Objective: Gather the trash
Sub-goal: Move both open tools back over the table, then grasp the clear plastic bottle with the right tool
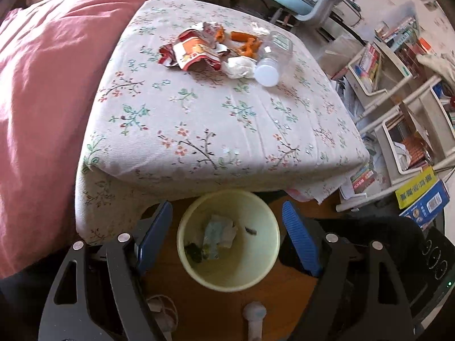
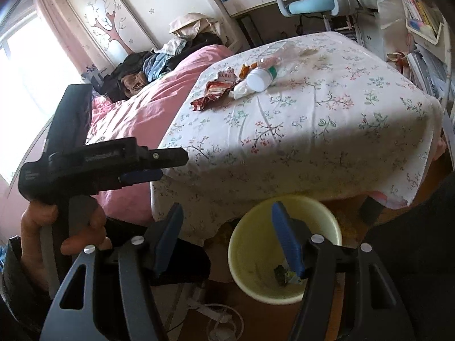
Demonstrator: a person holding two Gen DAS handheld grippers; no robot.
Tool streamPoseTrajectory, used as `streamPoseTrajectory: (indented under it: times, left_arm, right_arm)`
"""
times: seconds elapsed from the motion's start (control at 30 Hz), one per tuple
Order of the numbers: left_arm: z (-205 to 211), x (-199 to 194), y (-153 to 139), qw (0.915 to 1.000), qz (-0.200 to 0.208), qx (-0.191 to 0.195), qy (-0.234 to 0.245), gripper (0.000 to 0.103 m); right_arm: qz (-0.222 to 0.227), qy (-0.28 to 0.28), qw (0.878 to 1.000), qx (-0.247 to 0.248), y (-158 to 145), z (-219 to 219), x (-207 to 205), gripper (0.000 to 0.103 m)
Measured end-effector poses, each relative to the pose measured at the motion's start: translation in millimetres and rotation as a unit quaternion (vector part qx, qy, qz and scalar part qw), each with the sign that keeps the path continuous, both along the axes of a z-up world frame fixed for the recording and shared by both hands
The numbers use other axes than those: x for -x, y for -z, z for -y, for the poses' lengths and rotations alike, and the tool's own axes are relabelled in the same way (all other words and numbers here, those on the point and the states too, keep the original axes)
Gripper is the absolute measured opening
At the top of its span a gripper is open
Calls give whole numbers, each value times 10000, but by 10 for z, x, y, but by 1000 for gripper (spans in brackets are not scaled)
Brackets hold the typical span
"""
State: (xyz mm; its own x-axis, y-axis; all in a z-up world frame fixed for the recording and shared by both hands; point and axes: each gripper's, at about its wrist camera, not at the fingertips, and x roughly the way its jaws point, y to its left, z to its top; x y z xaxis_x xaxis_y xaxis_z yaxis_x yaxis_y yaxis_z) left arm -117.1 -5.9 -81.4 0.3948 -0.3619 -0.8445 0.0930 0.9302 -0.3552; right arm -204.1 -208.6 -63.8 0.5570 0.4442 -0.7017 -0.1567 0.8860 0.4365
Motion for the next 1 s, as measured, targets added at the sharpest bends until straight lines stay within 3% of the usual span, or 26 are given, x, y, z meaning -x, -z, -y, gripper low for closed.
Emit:
streamPoseTrajectory:
  times: [0.17, 0.33, 0.6, 0.83, 1.0]
  left_arm:
    - [-68, -41, -34, 9997, 129, 47, -192, 76]
    - [-87, -73, -175, 9967, 597, -317, -448, 76]
    - [-141, -338, -412, 9864, 1289, -775, -669, 81]
    - [-288, -867, -505, 9845, 1303, -785, -870, 82]
    - [-304, -1154, -537, 9822, 1345, -960, -894, 82]
  right_arm:
    - [129, 53, 9999, -82, -120, 33, -63, 68]
    - [548, 74, 9984, 85, -334, 72, -288, 74]
    - [988, -121, 9929, 657, -426, 115, -922, 76]
    - [1368, -256, 9842, 1098, -561, 123, -1506, 85]
    - [1310, -361, 9829, 1246, -507, 148, -1850, 86]
